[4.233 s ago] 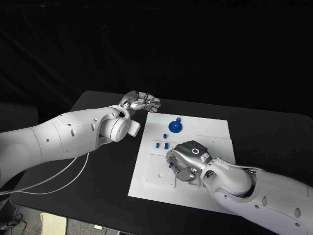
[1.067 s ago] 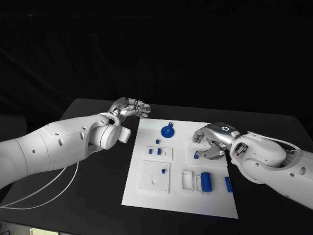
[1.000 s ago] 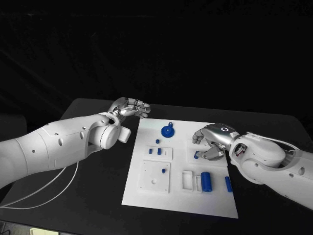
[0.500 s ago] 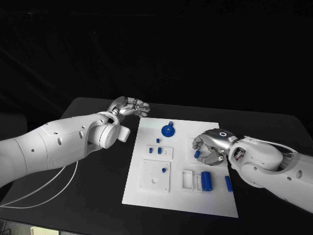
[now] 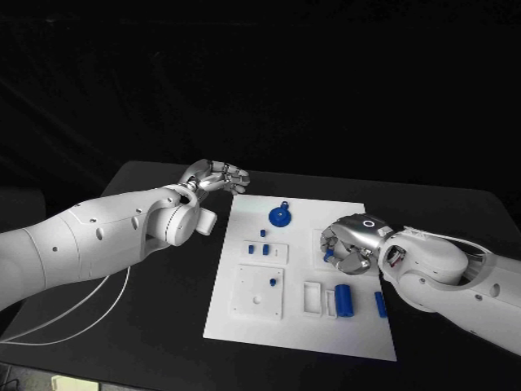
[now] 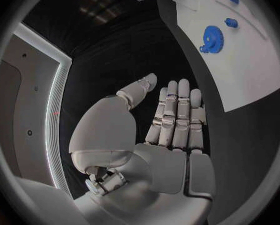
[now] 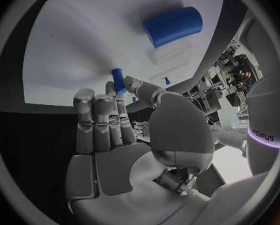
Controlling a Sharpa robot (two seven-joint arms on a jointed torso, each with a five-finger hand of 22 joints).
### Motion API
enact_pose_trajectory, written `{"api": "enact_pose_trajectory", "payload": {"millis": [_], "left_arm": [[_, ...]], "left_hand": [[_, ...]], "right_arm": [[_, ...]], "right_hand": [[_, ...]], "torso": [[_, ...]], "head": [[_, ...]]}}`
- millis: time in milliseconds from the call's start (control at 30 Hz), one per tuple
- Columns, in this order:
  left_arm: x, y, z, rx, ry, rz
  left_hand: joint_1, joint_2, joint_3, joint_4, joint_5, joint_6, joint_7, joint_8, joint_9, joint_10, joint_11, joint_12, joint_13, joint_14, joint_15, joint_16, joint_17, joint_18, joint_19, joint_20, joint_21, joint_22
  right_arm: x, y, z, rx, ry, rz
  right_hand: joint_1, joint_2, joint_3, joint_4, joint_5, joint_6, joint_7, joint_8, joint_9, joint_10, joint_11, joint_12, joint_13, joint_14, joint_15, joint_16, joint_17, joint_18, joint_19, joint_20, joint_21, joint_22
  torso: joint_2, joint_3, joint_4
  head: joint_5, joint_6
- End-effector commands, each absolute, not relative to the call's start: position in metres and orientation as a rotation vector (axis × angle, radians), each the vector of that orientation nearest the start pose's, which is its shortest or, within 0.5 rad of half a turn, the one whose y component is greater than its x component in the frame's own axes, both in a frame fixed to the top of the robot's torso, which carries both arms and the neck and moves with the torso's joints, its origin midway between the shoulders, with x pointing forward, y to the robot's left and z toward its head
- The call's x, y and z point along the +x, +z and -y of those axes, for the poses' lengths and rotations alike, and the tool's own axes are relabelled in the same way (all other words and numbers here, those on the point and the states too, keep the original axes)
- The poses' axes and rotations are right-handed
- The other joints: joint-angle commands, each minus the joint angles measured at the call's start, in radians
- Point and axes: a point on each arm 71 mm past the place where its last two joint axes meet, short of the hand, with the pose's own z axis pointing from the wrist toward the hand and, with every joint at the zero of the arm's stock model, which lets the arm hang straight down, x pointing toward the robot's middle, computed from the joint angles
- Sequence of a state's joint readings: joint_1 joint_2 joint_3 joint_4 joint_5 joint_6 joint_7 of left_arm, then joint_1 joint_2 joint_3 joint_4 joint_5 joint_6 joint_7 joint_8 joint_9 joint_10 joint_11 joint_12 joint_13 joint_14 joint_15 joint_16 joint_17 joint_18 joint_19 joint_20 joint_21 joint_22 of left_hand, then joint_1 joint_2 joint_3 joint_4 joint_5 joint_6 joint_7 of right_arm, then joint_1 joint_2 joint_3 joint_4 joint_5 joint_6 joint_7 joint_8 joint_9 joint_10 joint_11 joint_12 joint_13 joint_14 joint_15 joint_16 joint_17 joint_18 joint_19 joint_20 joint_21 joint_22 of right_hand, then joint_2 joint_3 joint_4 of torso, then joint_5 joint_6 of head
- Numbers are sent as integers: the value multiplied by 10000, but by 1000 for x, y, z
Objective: Assemble the parts on the task board
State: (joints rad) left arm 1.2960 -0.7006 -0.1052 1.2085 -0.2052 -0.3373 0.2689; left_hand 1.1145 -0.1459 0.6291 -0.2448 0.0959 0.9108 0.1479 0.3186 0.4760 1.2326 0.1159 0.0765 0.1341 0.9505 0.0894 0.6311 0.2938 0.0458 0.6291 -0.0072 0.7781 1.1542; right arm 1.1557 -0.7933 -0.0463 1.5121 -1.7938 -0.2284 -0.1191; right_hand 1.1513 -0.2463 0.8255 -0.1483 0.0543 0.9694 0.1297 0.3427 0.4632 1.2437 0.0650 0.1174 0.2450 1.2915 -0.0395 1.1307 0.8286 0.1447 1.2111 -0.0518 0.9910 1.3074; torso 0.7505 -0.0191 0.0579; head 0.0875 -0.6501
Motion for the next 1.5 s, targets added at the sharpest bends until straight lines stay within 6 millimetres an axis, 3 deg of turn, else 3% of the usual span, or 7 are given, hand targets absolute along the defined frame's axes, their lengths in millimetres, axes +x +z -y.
{"api": "enact_pose_trajectory", "payload": {"millis": [33, 200, 567, 867, 1033, 1267, 1500], "left_arm": [[554, -170, -231, -9235, -12500, -14706], [554, -170, -232, -9244, -12483, -14704], [555, -170, -232, -9241, -12467, -14678], [557, -171, -234, -9256, -12401, -14639], [557, -171, -233, -9253, -12423, -14651], [557, -171, -230, -9252, -12475, -14669], [558, -171, -226, -9237, -12542, -14697]], "left_hand": [[-25, 95, -11, 39, 7, -65, -4, 52, -11, -87, 1, -37, -15, 10, 70, -69, 16, 107, -15, 38, -69, 10], [-24, 98, -10, 42, 8, -66, -5, 53, -11, -87, 1, -37, -16, 11, 70, -74, 22, 107, -15, 37, -71, 11], [-17, 103, -7, 44, 11, -67, -5, 54, -13, -87, 0, -37, -20, 13, 69, -87, 34, 109, -14, 36, -74, 14], [-17, 107, -7, 48, 11, -67, -5, 55, -13, -87, 0, -36, -21, 15, 69, -94, 41, 109, -13, 36, -76, 16], [-19, 109, -9, 52, 11, -67, -5, 56, -14, -86, 0, -35, -23, 17, 70, -99, 46, 109, -12, 37, -78, 17], [-21, 111, -10, 56, 11, -67, -5, 57, -14, -85, 0, -34, -24, 18, 70, -105, 52, 109, -12, 37, -80, 19], [-21, 115, -11, 59, 11, -67, -6, 58, -15, -83, -1, -33, -26, 21, 70, -113, 61, 110, -11, 37, -82, 21]], "right_arm": [[472, -210, 171, -5418, 4827, -16418], [472, -210, 170, -5542, 4709, -16271], [467, -199, 163, -5262, 5237, -15032], [457, -174, 152, -5140, 5859, -14329], [449, -167, 135, -5100, 6558, -14280], [438, -165, 96, -5401, 7593, -14140], [419, -181, 60, -6182, 8293, -14222]], "right_hand": [[104, 118, 189, -63, -54, 210, -46, 117, 52, 264, -68, 141, 90, 2, -146, 34, -13, 1171, 50, -36, 56, 197], [157, 229, 363, -163, -54, 515, -181, 303, 174, 614, -213, 347, 278, 16, -284, 21, -24, 1171, 44, -35, 86, 198], [218, 244, 538, -281, -54, 667, -255, 398, 286, 760, -307, 461, 489, 68, -379, 13, -36, 1171, 94, -65, 124, 183], [239, 212, 590, -286, -54, 703, -271, 417, 318, 781, -326, 482, 554, 87, -398, 12, -37, 1171, 126, -87, 138, 177], [247, 209, 605, -286, -54, 712, -276, 421, 327, 785, -331, 486, 572, 91, -404, 11, -38, 1171, 134, -94, 140, 175], [254, 224, 617, -287, -54, 706, -275, 417, 333, 769, -331, 479, 586, 91, -405, 7, -39, 1171, 139, -102, 141, 173], [268, 254, 624, -311, -54, 690, -271, 407, 342, 745, -327, 467, 608, 90, -402, 1, -41, 1171, 143, -114, 142, 171]], "torso": [[-8, 0, -1], [-5, 1, 2], [-9, 4, -2], [-18, 5, -4], [-19, 1, 2], [-14, -14, 2], [-11, -25, 28]], "head": [[3, -15], [7, -24], [8, -36], [46, -28], [90, -27], [207, -44], [337, -103]]}}
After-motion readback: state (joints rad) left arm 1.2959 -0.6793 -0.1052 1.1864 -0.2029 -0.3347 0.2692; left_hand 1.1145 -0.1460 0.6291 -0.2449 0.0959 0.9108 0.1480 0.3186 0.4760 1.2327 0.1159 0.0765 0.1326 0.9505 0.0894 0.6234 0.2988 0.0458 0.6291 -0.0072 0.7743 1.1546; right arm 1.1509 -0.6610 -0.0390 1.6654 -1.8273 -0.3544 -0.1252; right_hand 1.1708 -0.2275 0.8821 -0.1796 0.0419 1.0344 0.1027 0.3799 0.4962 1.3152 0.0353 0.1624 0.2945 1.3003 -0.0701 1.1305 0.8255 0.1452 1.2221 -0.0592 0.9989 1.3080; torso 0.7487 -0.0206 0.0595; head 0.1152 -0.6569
